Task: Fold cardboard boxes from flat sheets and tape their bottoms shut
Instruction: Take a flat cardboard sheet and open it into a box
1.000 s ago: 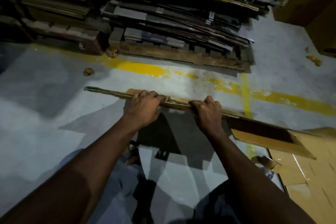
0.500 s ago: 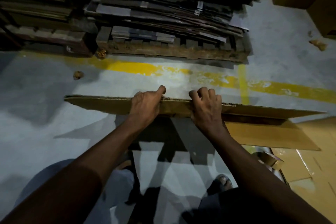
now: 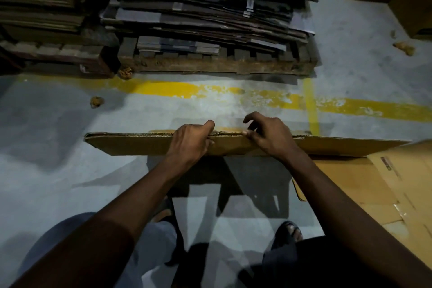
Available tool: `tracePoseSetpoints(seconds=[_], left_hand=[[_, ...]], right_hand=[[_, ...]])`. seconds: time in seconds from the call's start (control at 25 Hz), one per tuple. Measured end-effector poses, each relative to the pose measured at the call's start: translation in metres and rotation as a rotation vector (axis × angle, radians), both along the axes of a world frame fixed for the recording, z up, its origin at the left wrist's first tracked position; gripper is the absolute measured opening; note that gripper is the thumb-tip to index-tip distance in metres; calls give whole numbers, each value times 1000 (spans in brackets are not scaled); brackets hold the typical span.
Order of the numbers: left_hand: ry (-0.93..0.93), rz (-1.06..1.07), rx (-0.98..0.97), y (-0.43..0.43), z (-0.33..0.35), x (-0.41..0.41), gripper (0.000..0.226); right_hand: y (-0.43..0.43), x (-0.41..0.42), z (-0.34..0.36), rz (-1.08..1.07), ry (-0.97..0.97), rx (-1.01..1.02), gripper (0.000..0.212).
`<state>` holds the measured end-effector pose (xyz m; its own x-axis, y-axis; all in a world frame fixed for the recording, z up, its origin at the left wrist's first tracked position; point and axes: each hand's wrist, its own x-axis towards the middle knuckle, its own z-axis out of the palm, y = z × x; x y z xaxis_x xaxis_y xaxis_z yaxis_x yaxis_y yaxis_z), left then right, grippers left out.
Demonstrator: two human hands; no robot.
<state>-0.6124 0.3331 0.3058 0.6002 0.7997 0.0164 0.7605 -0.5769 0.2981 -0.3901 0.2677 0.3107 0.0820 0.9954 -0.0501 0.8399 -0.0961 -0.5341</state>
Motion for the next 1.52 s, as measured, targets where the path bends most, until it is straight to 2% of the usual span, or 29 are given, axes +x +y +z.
tracePoseSetpoints(seconds=[0.12, 0.24, 0.32, 0.4, 0.44, 0.52, 0.64, 0.72, 0.92, 1.08, 1.16, 1.36, 1.52], left_hand=[[-3, -27, 27, -6, -1, -3, 28], [-29, -101, 79, -17, -4, -5, 23], [-35, -134, 87, -21, -7, -6, 23], [-15, -170, 96, -20, -11, -9, 26], [18, -196, 118, -19, -14, -10, 29], [107, -256, 176, -17, -17, -8, 35], [161, -335, 230, -18, -14, -1, 35], [134, -386, 244, -20, -12, 1, 35], [93, -553, 192, -35, -15, -2, 34], [112, -498, -58, -42, -12, -8, 29], [105, -466, -66, -41, -12, -8, 26], [61, -414, -65, -36, -15, -8, 26], [70, -417, -134, -30, -23, -11, 28]], right_hand=[[6, 2, 1, 27, -263, -64, 23], [13, 5, -3, 29, -270, -33, 22], [17, 12, -6, 73, -299, -174, 21], [17, 15, -13, 107, -403, -327, 30], [16, 14, -17, 94, -442, -341, 34], [16, 11, -20, 23, -477, -231, 33], [19, 5, -15, -149, -518, 48, 30], [24, 4, -12, -267, -524, 151, 31], [38, -2, -6, -385, -477, 151, 27], [46, -17, -11, -320, -485, 188, 21], [48, -18, -16, -304, -489, 192, 18], [58, 12, -26, -433, -503, 23, 33], [65, 21, -35, -375, -468, -60, 23]])
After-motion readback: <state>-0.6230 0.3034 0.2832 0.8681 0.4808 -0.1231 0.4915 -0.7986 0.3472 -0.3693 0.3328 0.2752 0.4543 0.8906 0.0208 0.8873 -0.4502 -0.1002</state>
